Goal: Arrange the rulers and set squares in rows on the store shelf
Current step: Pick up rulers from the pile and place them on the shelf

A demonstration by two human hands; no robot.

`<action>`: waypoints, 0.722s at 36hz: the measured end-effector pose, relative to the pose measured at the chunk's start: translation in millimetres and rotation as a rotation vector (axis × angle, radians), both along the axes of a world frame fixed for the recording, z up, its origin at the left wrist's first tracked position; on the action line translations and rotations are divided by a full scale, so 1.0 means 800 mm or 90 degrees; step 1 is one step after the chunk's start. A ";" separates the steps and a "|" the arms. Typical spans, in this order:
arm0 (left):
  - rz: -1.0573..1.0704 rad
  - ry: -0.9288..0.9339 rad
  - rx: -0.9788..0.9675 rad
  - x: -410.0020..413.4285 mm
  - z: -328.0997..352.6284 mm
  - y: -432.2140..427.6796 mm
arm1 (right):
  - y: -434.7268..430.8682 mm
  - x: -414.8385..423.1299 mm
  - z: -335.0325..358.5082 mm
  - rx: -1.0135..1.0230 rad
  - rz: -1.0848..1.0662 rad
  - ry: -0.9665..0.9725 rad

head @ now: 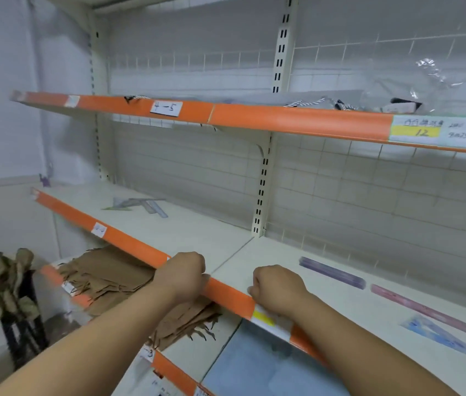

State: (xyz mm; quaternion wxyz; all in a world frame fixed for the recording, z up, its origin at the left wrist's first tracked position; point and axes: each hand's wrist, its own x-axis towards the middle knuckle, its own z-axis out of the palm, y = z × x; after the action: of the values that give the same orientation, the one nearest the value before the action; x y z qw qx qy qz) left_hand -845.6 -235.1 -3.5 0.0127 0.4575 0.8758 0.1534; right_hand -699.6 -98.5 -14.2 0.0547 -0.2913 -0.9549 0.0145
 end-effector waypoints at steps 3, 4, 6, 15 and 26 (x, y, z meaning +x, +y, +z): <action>0.008 0.009 -0.002 -0.048 0.005 -0.034 | -0.031 -0.055 0.002 0.009 0.020 0.018; 0.013 0.009 -0.003 -0.065 0.006 -0.044 | -0.041 -0.074 0.002 0.015 0.026 0.022; 0.023 0.002 -0.001 -0.097 0.005 -0.065 | -0.062 -0.109 0.001 0.026 0.036 0.025; 0.070 -0.006 -0.021 -0.202 -0.009 -0.134 | -0.119 -0.241 -0.007 0.014 0.107 0.006; 0.154 0.026 -0.015 -0.321 -0.015 -0.150 | -0.134 -0.391 -0.002 0.029 0.177 -0.016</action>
State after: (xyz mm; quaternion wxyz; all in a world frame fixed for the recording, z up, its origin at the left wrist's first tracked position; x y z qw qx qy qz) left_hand -1102.4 -355.3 -15.2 -0.0183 0.3512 0.9265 0.1340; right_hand -1012.4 -206.1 -15.5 0.0468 -0.1552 -0.9868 -0.0036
